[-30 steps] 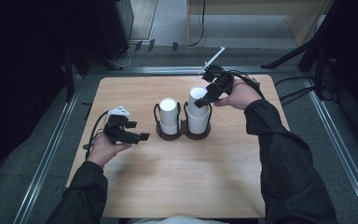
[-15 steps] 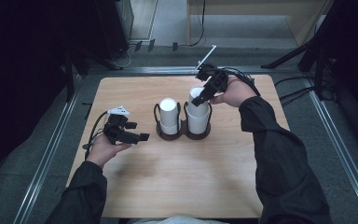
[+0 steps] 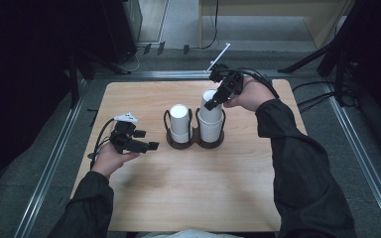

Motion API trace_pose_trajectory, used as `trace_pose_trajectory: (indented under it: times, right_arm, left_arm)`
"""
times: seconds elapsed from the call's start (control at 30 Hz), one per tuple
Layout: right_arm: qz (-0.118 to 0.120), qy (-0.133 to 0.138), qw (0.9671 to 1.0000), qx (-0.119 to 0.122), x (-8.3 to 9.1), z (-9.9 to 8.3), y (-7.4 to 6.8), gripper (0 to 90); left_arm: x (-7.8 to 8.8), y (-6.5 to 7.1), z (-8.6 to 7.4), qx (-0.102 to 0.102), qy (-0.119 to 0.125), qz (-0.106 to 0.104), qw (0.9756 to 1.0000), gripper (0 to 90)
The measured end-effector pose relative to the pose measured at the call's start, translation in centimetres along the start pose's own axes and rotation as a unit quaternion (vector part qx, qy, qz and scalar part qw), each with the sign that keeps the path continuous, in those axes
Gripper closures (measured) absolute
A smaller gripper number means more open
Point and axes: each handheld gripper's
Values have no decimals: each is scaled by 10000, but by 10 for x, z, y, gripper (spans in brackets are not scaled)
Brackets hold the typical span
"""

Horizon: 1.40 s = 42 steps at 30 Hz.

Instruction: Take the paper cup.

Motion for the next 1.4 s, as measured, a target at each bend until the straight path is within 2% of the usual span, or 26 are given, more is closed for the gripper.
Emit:
trace_pose_trajectory:
  times: [0.17,0.27,0.5,0.73,1.03,1.2,1.4]
  right_arm:
    - [3,-45,10000,-51,9,4,1,334]
    - [1,-30,9999,-107,17,7,2,334]
    - [-14,-9,9999,-170,33,11,3,335]
    - [-25,-125,9999,-69,42,13,3,337]
    - [-88,-50,9999,-75,66,17,3,339]
    - [107,12,9999,-64,80,15,2,341]
    - [362,45,9993,29,86,7,-7,342]
  left_arm:
    - [0,0,0,-4,-12,-8,10000,158]
    - [1,2,1,6,27,-83,10000,157]
    - [0,1,0,13,-41,-42,10000,157]
    - [-1,0,0,10,-72,-27,10000,157]
    - [-1,1,0,-12,-82,-33,10000,157]
    - [-1,1,0,-28,-61,-53,10000,157]
    - [0,2,0,-77,-23,-71,9999,157]
Point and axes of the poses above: each handheld gripper's, and its own axes: x roughly backward along the jaws, z roughly out of its top, y roughly to its right, and after that the axes turned 15 degrees about -z, right-handed
